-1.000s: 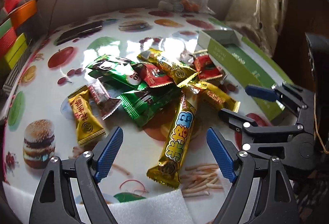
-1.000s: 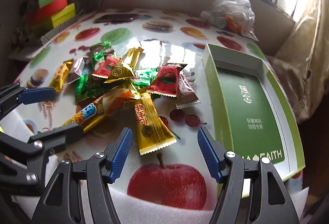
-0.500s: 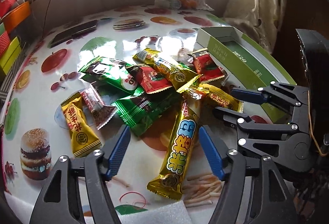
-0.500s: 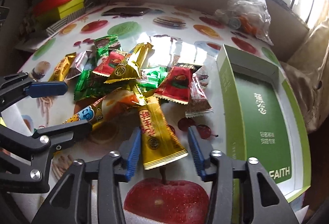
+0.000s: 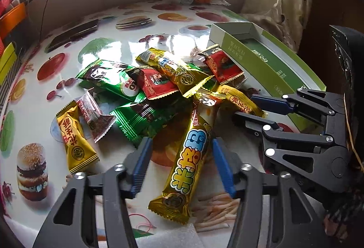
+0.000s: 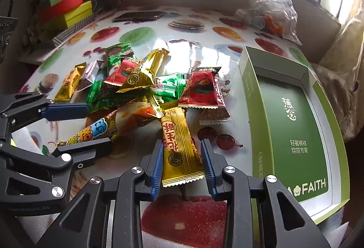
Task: Organize snacks
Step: 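Grasp a yellow pillow snack pack with the right gripper while the left gripper grasps a gold bar, then carry the yellow pack with the right gripper while the left gripper carries the gold bar toward the green box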
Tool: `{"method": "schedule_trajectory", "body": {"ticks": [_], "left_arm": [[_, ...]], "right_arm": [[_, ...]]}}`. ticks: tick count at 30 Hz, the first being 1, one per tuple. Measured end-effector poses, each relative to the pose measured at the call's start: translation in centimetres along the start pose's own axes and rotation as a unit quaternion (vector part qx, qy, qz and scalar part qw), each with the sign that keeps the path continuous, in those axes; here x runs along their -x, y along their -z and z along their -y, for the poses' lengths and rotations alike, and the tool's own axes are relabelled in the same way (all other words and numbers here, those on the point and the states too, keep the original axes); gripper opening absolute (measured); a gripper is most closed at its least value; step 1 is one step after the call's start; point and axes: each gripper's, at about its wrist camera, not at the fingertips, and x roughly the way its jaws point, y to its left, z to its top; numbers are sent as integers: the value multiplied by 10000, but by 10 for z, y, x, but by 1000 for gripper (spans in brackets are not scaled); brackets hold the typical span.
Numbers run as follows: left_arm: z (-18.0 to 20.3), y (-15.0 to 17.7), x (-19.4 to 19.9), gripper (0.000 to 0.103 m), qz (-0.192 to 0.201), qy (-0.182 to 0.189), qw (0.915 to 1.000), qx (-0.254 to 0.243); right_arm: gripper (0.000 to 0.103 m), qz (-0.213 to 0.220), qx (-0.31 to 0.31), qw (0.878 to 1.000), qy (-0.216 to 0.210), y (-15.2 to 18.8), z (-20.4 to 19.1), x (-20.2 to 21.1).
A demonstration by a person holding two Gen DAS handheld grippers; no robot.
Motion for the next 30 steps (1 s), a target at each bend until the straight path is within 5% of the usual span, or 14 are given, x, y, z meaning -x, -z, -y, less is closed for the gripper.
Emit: {"method": "schedule_trajectory", "body": {"ticks": [5, 7, 30], "left_arm": [[2, 1, 0, 41, -3, 0, 10000, -12], [4, 0, 0, 31, 5, 43, 10000, -42], [6, -3, 33, 26, 350, 68, 9993, 107]], "right_arm": [[31, 8, -41, 10000, -11, 2, 1, 2], [31, 19, -66, 10000, -27, 3, 2, 3], [27, 319, -325, 9988, -190, 11, 4, 40]]}}
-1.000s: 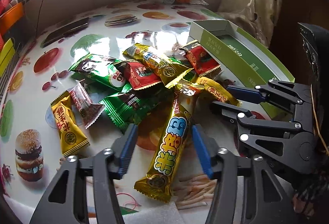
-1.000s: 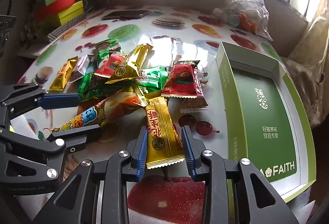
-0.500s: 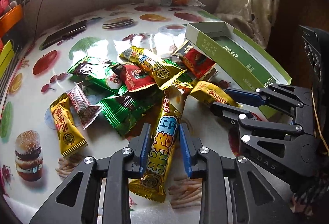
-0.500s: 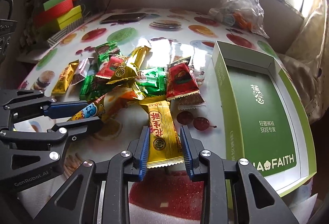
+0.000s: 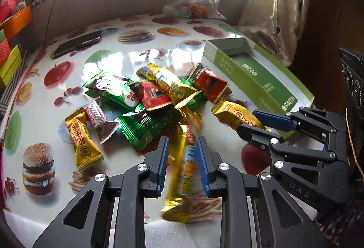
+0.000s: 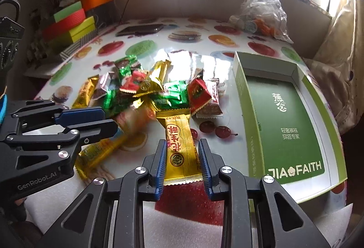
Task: Organize snacks
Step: 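Carry the yellow pack with the right gripper while the left gripper carries the gold bar toward the green box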
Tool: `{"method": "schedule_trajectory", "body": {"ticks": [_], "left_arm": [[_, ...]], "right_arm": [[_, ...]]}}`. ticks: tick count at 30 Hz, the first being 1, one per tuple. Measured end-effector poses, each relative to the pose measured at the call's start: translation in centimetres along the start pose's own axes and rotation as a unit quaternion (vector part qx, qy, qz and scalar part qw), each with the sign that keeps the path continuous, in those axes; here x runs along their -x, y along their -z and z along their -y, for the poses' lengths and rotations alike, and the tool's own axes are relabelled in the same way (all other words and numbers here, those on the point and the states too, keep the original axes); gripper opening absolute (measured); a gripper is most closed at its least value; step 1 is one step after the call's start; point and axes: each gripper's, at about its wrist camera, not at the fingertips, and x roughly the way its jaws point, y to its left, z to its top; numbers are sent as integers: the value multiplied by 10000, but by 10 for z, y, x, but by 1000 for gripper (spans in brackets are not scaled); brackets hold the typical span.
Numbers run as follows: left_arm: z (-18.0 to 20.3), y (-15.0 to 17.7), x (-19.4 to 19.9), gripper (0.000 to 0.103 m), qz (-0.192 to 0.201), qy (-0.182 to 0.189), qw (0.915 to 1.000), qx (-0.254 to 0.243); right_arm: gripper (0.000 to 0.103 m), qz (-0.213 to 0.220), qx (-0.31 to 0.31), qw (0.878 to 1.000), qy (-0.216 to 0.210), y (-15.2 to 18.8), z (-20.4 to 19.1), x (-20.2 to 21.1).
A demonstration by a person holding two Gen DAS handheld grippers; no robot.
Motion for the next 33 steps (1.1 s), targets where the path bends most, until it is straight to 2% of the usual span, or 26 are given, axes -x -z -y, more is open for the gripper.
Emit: {"method": "schedule_trajectory", "body": {"ticks": [10, 20, 26, 30, 32, 33], "left_arm": [[10, -14, 14, 26, 195, 33, 9998, 3], [24, -33, 14, 26, 293, 285, 9992, 1], [14, -19, 9, 26, 73, 134, 9998, -94], [2, -2, -6, 26, -266, 46, 9996, -53], [1, 3, -11, 30, -392, 140, 9991, -64], [1, 5, -14, 37, -424, 167, 9989, -83]], "right_arm": [[27, 304, -251, 9992, 88, -2, 11, 29], [27, 494, -616, 9962, 378, -5, 42, 48], [27, 499, -757, 9951, 389, -1, 52, 50], [27, 471, -779, 9952, 352, 1, 51, 45], [27, 455, -785, 9953, 352, 2, 50, 43], [27, 456, -778, 9953, 359, 2, 49, 43]]}}
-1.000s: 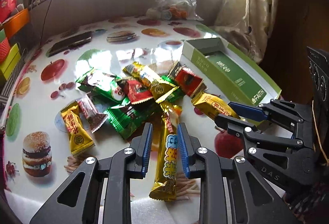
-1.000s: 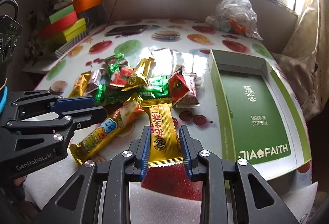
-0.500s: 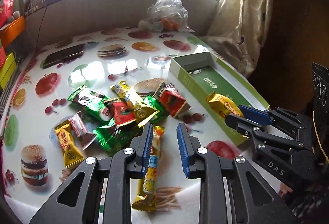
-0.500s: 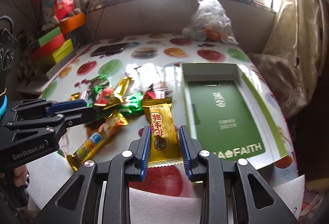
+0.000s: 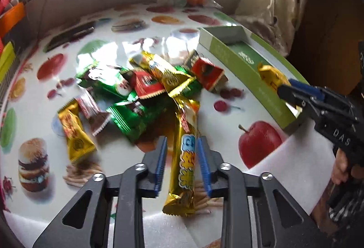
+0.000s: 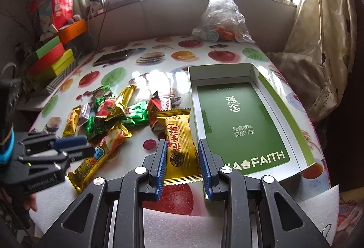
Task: Organize snacks
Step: 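Carry the yellow pack with the right gripper while the left gripper carries the gold bar toward the green box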
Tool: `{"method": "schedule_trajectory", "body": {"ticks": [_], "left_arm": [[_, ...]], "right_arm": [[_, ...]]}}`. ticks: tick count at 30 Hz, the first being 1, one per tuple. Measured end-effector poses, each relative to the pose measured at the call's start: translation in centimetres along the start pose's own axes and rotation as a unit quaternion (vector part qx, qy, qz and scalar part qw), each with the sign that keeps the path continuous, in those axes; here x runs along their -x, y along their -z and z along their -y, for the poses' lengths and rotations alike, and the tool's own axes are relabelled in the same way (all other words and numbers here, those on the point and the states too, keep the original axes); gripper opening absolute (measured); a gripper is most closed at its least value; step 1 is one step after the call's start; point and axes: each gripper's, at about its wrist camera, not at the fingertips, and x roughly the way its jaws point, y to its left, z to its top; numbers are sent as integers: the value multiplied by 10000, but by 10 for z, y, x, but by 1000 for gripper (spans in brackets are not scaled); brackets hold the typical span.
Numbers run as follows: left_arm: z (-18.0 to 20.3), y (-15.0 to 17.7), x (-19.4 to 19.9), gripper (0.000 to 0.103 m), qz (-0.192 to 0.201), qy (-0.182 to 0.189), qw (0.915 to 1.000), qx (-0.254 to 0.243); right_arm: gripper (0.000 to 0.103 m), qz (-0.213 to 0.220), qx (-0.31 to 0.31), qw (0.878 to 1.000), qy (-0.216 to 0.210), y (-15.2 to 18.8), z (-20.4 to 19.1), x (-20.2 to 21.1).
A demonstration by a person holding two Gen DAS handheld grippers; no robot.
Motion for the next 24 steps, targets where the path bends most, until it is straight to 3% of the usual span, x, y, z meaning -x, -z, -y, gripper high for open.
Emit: {"method": "schedule_trajectory", "body": {"ticks": [2, 11, 16, 24], "left_arm": [[3, 1, -6, 46, -65, -11, 10000, -50], [10, 0, -26, 46, -260, -274, 9992, -85], [10, -2, -24, 28, -217, -340, 9991, -101], [13, -4, -21, 24, -159, -292, 9994, -78]], "right_arm": [[27, -3, -3, 10000, 9, 0, 0, 0], [27, 2, -29, 10000, 35, -1, 3, -1], [27, 1, -70, 10000, 20, 0, 5, -1], [27, -1, -105, 9999, 37, 1, 7, -1]]}}
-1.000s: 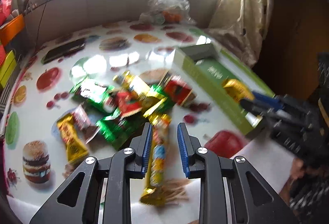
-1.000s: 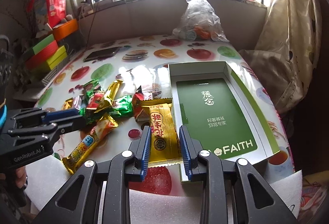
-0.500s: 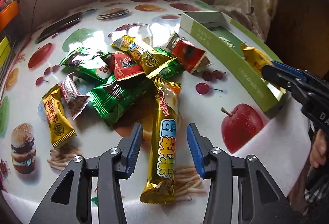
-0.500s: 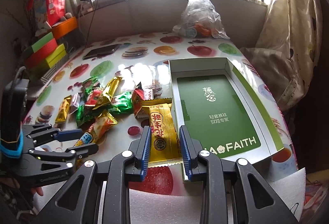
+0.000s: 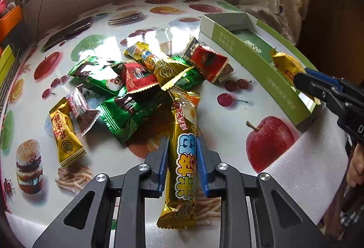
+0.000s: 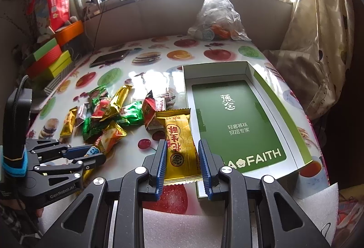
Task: Organize snacks
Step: 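Carry the yellow pack with the right gripper while the left gripper carries the gold bar toward the green box, then release the yellow pack into the green box with the right gripper while the left releases the gold bar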
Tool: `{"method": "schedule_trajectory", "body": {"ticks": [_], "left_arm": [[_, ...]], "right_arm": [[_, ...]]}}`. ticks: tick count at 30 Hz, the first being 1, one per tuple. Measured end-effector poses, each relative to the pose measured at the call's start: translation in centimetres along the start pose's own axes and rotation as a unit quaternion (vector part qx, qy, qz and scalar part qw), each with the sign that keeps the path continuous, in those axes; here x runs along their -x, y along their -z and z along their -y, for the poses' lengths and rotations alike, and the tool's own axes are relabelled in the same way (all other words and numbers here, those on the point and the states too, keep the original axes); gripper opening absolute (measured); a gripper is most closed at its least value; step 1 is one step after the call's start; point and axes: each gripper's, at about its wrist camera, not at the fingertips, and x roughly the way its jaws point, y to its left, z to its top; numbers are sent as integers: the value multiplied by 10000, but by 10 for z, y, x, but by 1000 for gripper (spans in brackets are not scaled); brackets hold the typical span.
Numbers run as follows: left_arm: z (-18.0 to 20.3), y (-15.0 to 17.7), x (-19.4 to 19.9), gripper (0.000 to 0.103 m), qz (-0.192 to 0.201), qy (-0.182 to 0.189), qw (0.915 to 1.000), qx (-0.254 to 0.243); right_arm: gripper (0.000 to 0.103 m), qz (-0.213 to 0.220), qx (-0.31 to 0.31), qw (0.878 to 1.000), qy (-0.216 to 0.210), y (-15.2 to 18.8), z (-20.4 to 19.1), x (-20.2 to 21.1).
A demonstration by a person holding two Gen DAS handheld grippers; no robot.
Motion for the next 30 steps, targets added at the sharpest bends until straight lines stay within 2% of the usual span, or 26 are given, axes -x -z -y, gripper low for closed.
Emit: {"method": "schedule_trajectory", "body": {"ticks": [14, 30], "left_arm": [[25, -38, 36, 24, 481, 416, 9980, -44], [65, -93, 14, 24, 445, 1027, 9937, 91]], "right_arm": [[27, 118, -102, 9998, 97, -10, 12, 14], [27, 114, -414, 9975, 563, -21, 53, 10]]}}
